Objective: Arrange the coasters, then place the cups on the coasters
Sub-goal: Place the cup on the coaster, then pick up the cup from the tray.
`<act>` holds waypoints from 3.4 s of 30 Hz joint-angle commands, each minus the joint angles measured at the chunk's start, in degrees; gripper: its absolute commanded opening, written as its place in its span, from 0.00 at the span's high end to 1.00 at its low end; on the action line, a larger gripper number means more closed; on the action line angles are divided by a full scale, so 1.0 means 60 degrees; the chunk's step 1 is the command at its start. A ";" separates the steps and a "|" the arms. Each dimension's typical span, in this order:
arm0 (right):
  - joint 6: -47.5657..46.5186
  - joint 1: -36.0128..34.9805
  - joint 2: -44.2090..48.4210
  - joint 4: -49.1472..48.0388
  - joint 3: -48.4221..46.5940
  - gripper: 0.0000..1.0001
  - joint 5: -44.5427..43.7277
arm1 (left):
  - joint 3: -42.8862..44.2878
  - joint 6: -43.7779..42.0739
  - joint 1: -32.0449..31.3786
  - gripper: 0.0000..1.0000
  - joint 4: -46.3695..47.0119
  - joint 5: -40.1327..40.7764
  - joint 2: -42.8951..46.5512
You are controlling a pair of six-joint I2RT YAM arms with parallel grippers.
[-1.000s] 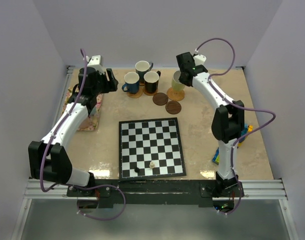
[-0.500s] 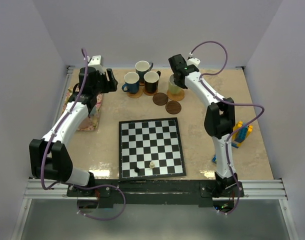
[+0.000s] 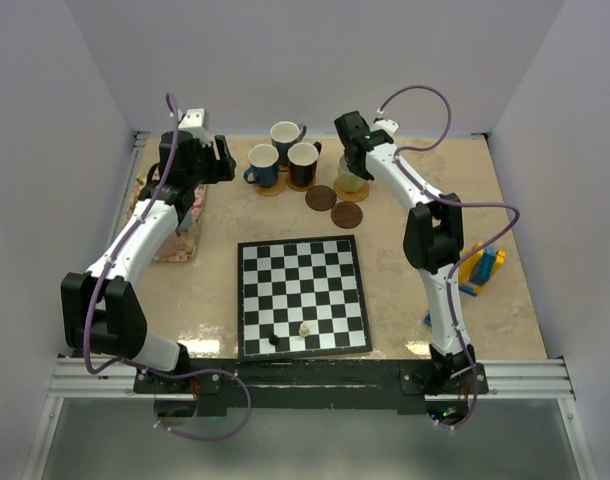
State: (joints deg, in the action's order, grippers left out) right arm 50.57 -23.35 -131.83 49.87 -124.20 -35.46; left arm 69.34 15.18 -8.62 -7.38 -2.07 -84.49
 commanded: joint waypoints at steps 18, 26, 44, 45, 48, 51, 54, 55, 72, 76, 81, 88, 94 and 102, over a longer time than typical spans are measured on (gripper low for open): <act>0.0478 0.0011 0.0160 -0.0137 -0.0628 1.00 -0.0637 | 0.0499 -0.0215 0.0177 0.29 0.0189 0.0051 -0.0172; 0.0508 0.0011 0.0160 -0.0152 -0.0467 1.00 -0.0740 | 0.0484 -0.0230 0.0192 0.29 0.0204 0.0051 -0.0157; 0.0508 0.0054 0.0131 -0.0371 -0.0013 0.96 -0.0448 | 0.0382 -0.0245 0.0251 0.29 0.0219 0.0066 -0.0025; 0.0479 0.0069 0.0116 -0.0386 -0.0013 0.94 -0.0389 | 0.0382 -0.0245 0.0251 0.29 0.0233 0.0066 -0.0025; 0.0464 0.0084 0.0102 -0.0386 -0.0027 0.89 -0.0330 | 0.0367 -0.0245 0.0265 0.29 0.0233 0.0066 -0.0011; 0.0435 0.0098 0.0116 -0.0415 -0.0027 0.80 -0.0315 | 0.0352 -0.0245 0.0265 0.29 0.0233 0.0066 0.0004; 0.0376 0.0098 0.0116 -0.0445 -0.0027 0.75 -0.0242 | 0.0338 -0.0245 0.0280 0.28 0.0248 0.0051 0.0019; 0.0376 0.0098 0.0102 -0.0445 -0.0042 0.74 -0.0242 | 0.0338 -0.0245 0.0280 0.28 0.0248 0.0037 0.0019; -0.0078 0.0113 0.2529 -0.2507 0.1990 0.37 -0.0241 | 0.0308 -0.0084 0.0280 0.28 0.0321 -0.0168 0.0004; -0.0823 0.0186 0.3967 -0.4600 0.3355 0.33 -0.0024 | 0.0352 -0.0084 0.0280 0.28 0.0292 -0.0168 0.0004; -0.1542 0.0639 0.3488 -0.4476 0.2379 0.32 0.1031 | 0.0367 -0.0040 0.0280 0.28 0.0321 -0.0256 -0.0010; -0.2318 0.1065 0.2094 -0.3549 0.0500 0.33 0.2130 | 0.0382 -0.0025 0.0280 0.28 0.0321 -0.0256 -0.0069; -0.2846 0.1065 0.2562 -0.4896 0.1260 0.34 0.3024 | 0.0426 0.0106 0.0280 0.28 0.0160 -0.0286 -0.0128; -0.3402 0.1080 0.2211 -0.4605 0.0911 0.34 0.2732 | 0.0309 0.0370 0.0748 0.29 -0.0513 -0.0169 -0.0084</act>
State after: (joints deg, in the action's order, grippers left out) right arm 33.63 -16.88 -120.36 23.70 -116.03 -18.50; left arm 69.91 15.97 -6.48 -8.93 -3.55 -85.49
